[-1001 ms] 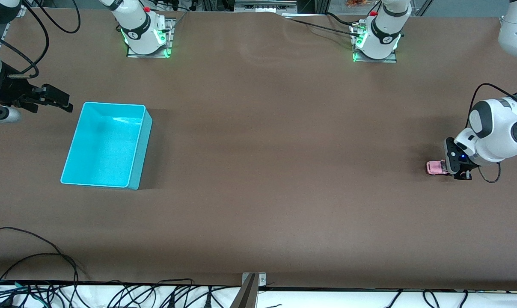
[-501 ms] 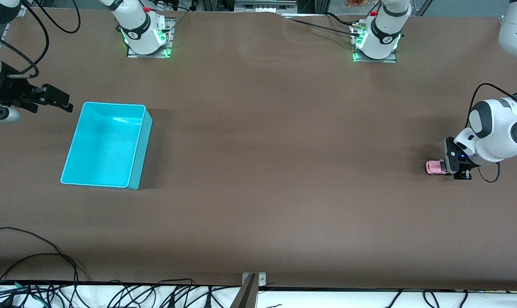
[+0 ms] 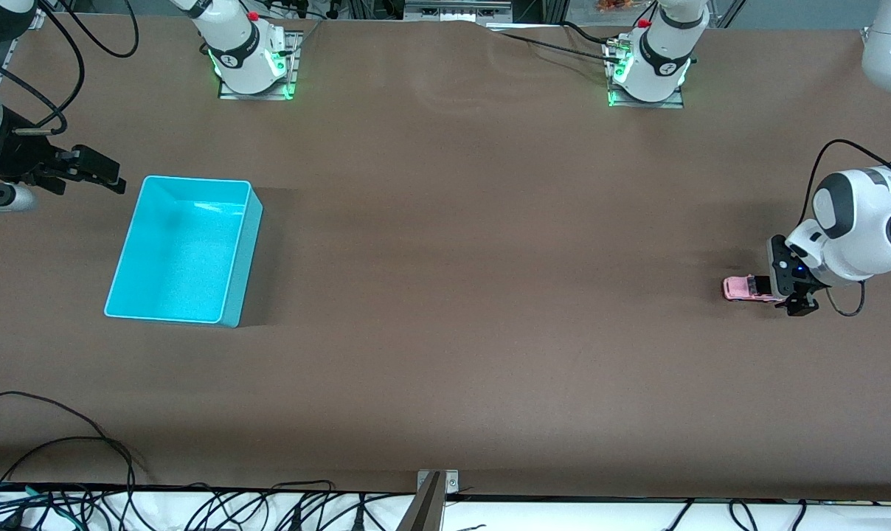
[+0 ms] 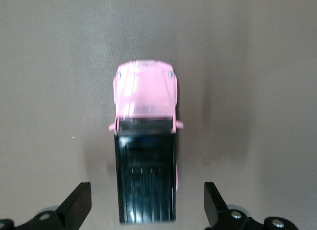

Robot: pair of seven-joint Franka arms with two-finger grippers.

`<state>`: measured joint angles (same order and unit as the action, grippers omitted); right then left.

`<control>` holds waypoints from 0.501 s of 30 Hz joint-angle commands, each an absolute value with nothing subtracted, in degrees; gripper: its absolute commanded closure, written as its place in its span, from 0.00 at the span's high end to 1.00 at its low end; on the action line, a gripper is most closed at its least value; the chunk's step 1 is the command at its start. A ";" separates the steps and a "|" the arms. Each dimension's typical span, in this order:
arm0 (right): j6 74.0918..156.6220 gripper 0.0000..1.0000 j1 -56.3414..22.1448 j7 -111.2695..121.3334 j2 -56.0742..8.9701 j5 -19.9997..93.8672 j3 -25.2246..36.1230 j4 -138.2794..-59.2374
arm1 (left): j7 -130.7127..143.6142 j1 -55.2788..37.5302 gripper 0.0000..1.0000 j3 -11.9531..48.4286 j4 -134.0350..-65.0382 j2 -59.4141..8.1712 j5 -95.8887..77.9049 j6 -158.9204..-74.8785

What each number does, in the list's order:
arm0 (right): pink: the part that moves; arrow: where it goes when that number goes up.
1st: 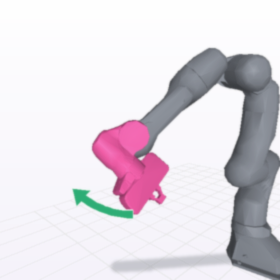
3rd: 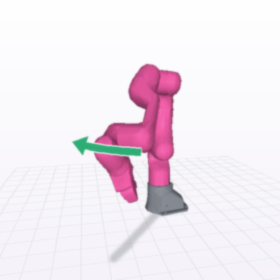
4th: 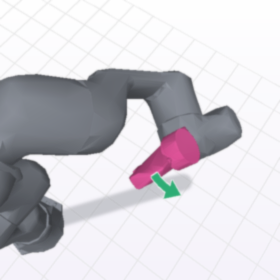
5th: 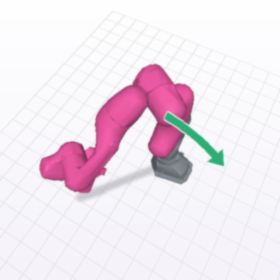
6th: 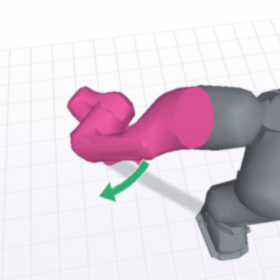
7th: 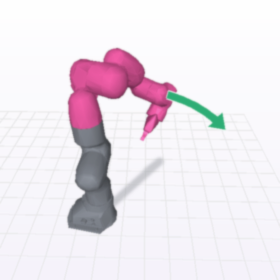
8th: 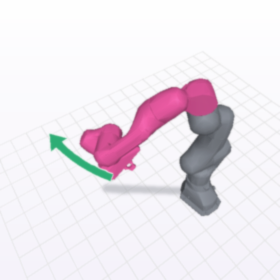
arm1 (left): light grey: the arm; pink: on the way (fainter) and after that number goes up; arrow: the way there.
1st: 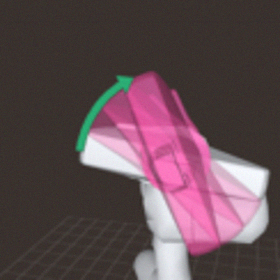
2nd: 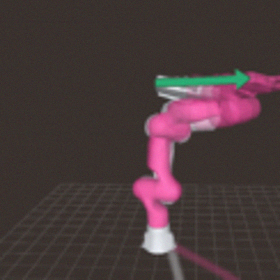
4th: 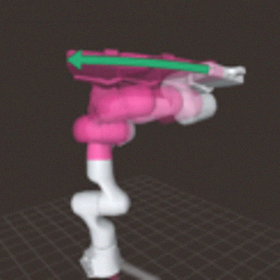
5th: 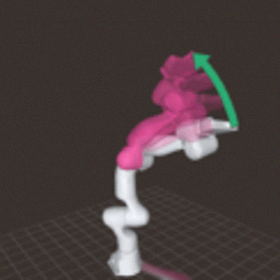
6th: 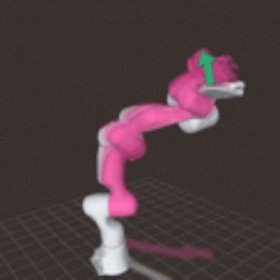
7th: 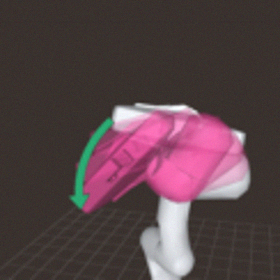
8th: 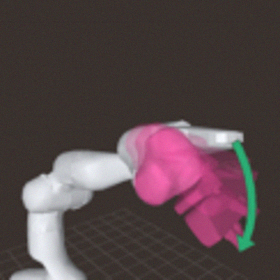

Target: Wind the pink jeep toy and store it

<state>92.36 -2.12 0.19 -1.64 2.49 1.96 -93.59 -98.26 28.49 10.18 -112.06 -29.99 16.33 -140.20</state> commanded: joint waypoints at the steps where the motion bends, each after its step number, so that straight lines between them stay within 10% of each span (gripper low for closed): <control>1: 91.23 1.00 -1.93 0.09 -1.76 3.16 2.02 -92.46 | -98.61 28.83 1.00 10.63 -111.97 -28.65 17.40 -138.25; 15: 91.23 1.00 -1.93 0.09 -1.76 3.16 2.02 -92.46 | -95.80 28.48 1.00 14.68 -102.75 -28.39 16.26 -123.15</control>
